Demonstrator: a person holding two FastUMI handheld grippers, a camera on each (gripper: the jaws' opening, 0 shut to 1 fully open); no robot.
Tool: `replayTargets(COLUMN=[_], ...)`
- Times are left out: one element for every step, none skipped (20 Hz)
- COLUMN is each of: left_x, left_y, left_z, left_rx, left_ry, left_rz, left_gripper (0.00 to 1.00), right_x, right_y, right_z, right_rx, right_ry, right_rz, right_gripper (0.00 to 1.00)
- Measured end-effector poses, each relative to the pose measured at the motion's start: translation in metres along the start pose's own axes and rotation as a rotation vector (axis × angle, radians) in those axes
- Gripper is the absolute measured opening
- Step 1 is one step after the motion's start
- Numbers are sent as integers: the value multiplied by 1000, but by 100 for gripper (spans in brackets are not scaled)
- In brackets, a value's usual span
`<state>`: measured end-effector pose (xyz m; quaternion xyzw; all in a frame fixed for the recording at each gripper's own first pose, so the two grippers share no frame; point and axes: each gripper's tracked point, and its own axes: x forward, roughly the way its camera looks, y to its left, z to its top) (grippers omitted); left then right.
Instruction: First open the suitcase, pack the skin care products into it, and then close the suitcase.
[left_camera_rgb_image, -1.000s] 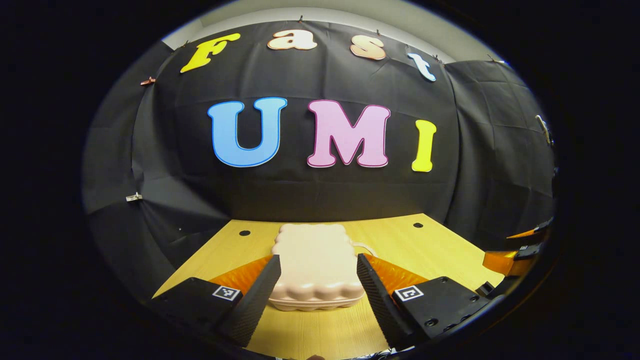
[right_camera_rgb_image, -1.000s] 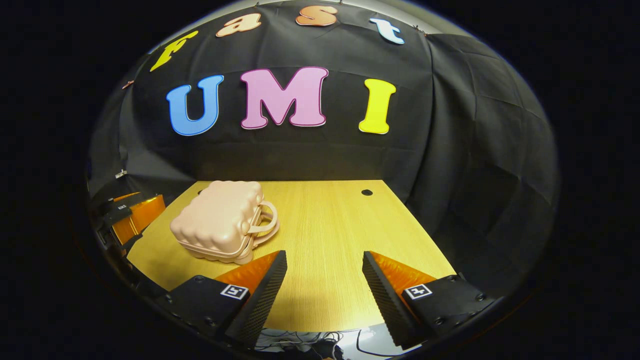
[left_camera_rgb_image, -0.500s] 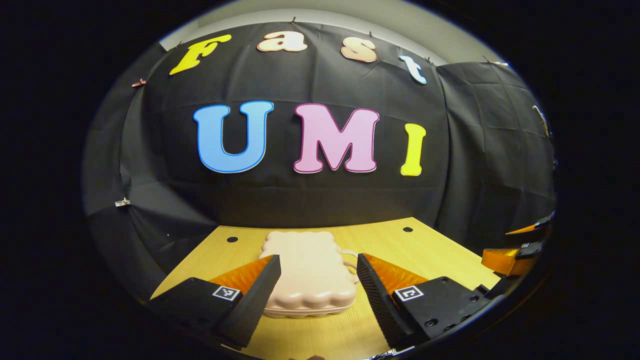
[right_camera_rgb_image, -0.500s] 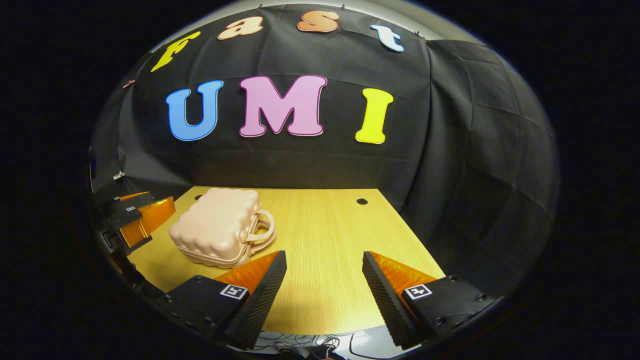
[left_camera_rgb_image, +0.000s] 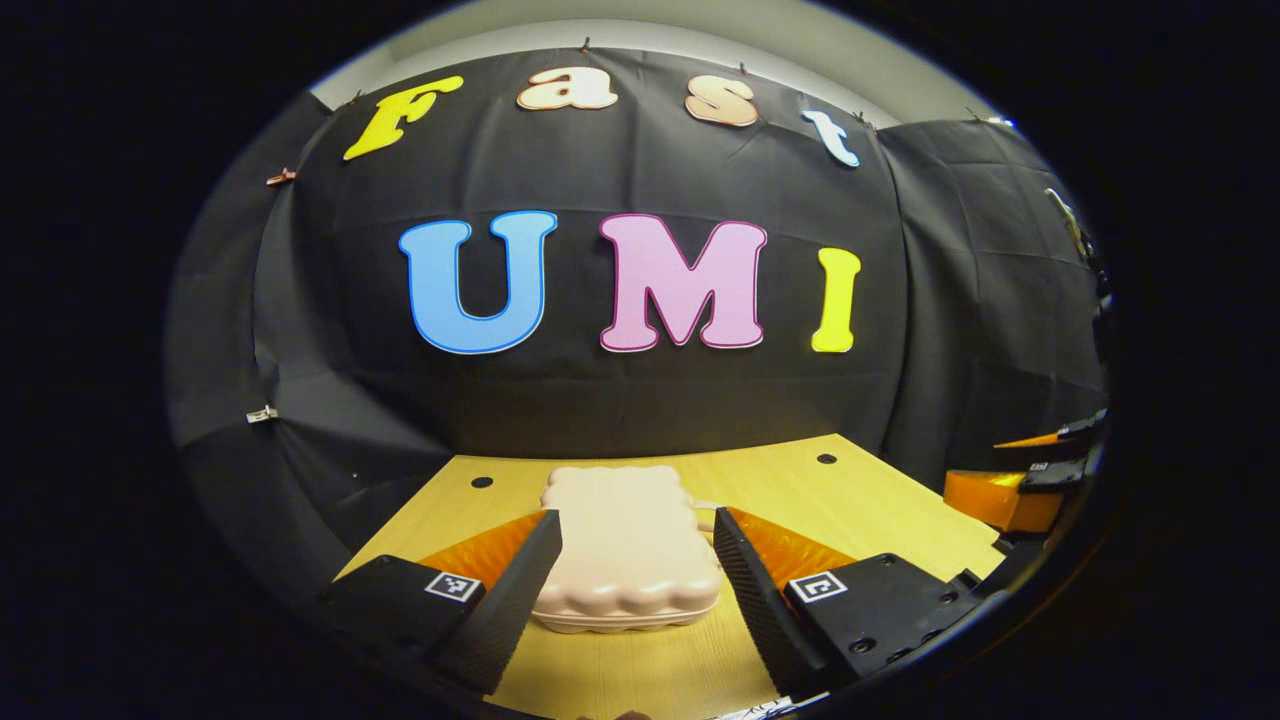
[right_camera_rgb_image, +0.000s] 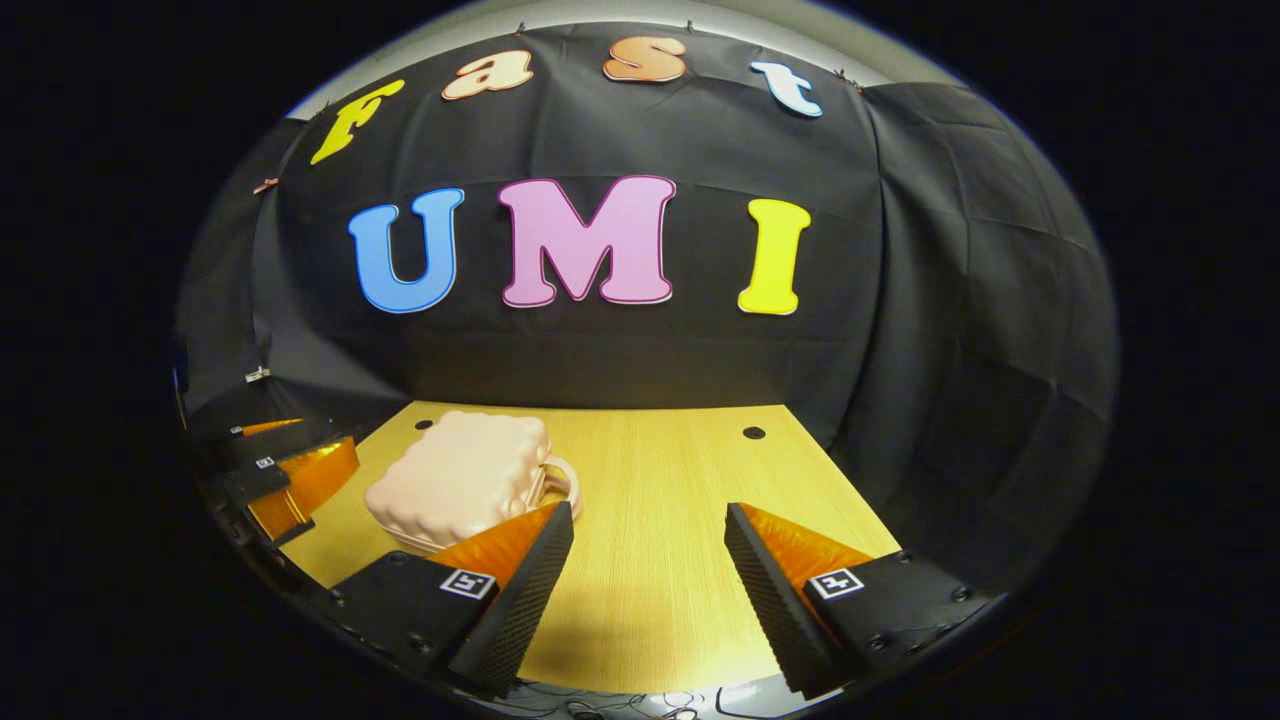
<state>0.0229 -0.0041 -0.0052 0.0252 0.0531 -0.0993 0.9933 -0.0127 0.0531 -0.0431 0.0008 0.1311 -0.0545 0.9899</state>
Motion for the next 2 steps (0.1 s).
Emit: replayTargets(left_x=[-3, -5], left_y=[2, 4], left_z=[1, 2], left_rx=[9, 10], left_ry=[-2, -9], left_rz=[5, 8], left_gripper=[96, 96], right_x=[1, 2], right_y=[3, 7], right_z=[1, 3], right_rx=[6, 9], right_ry=[-5, -12], right_rz=[10, 18], right_gripper=[97, 97])
